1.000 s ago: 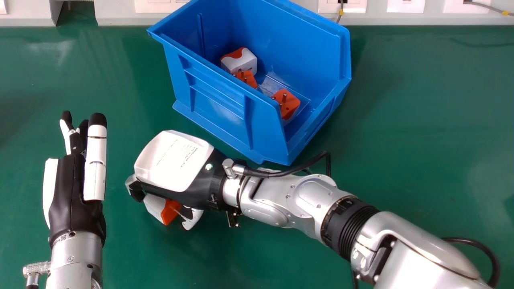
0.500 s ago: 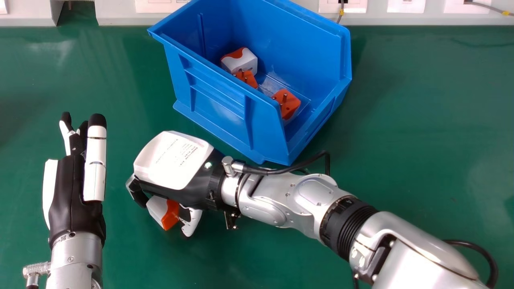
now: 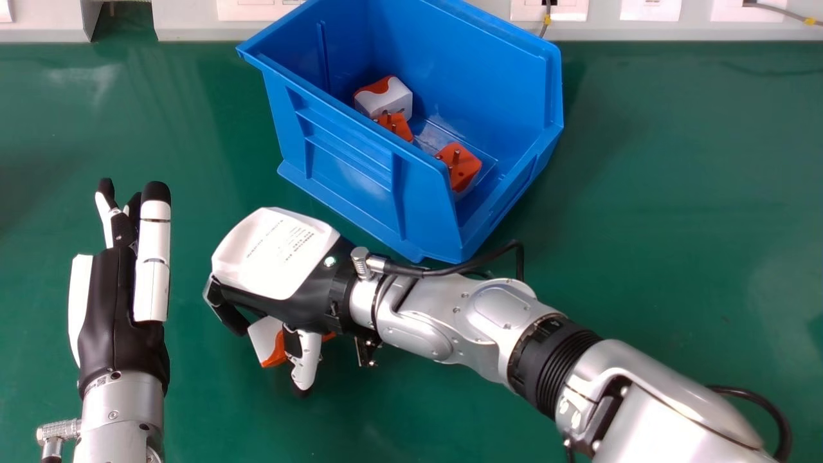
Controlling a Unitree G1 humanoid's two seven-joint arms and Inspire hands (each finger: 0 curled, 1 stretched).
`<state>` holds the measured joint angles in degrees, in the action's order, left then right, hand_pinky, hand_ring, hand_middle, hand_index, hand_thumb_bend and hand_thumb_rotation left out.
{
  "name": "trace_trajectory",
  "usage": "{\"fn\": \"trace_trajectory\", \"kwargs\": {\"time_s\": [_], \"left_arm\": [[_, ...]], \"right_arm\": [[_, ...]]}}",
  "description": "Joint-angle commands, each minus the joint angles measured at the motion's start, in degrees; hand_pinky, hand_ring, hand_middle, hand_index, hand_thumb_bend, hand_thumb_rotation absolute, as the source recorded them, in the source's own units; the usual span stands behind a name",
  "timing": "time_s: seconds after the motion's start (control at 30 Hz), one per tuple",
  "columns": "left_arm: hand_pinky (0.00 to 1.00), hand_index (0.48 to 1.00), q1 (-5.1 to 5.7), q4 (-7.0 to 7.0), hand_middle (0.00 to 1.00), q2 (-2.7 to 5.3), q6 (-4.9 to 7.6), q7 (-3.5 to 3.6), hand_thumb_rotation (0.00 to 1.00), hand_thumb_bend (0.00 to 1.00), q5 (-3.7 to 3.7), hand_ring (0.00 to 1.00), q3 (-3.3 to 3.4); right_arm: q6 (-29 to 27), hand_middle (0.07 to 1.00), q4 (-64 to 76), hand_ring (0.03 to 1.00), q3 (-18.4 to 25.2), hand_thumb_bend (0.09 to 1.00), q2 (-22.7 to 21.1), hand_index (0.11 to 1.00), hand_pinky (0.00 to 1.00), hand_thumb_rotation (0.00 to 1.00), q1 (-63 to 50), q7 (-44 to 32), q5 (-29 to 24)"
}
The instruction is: Pick all objects and put in blue box
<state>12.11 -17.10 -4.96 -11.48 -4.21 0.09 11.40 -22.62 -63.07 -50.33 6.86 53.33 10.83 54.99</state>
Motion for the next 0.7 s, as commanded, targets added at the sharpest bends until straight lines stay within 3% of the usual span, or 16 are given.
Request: {"fn": "trace_trajectory", "kwargs": {"time_s": [0.0, 0.17, 0.27, 0.4, 0.57, 0.67], "left_arm": [[1.00, 0.997, -0.06, -1.19, 0.99, 0.00, 1.01, -0.01, 1.00, 0.47, 0.34, 1.00, -0.13], [1.00, 0.996, -0.36, -0.57, 0.99, -0.06, 1.31, -0.10, 1.00, 0.47, 0.52, 1.00, -0.05], [1.00, 0.995, -0.40, -0.97, 0.99, -0.07, 0.81, -0.24, 1.00, 0.47, 0.84, 1.00, -0.27], [1.00, 0.994, -0.56, -1.18, 0.98, -0.10, 0.10, -0.15, 1.00, 0.47, 0.61, 1.00, -0.21], [1.00, 0.993, -0.62, -1.42, 0.98, -0.11, -0.26, -0.14, 1.00, 0.47, 0.65, 1.00, -0.28], [1.00, 0.993, -0.92, -0.81, 0.98, -0.14, 0.02, -0.26, 1.00, 0.47, 0.83, 1.00, -0.33]], "right_arm": [[0.31, 0.131, 0.76, 0.062, 0.72, 0.516, 0.47, 0.487, 0.02, 0.12, 0.20, -0.06, -0.90], [0.33, 0.129, 0.76, 0.061, 0.85, 0.516, 0.54, 0.486, 0.02, 0.12, 0.16, -0.03, -1.33], [0.49, 0.129, 0.85, 0.061, 0.97, 0.515, 0.46, 0.486, 0.02, 0.12, 0.05, 0.37, -1.46], [0.98, 0.129, 0.80, 0.061, 0.79, 0.514, 0.49, 0.485, 0.02, 0.12, 0.05, 0.75, -1.29], [1.12, 0.129, 0.72, 0.061, 0.85, 0.513, 0.59, 0.485, 0.02, 0.12, -0.03, 0.72, -1.49], [1.24, 0.129, 0.64, 0.061, 0.76, 0.513, 0.61, 0.486, 0.02, 0.12, 0.05, 0.47, -1.42]]}}
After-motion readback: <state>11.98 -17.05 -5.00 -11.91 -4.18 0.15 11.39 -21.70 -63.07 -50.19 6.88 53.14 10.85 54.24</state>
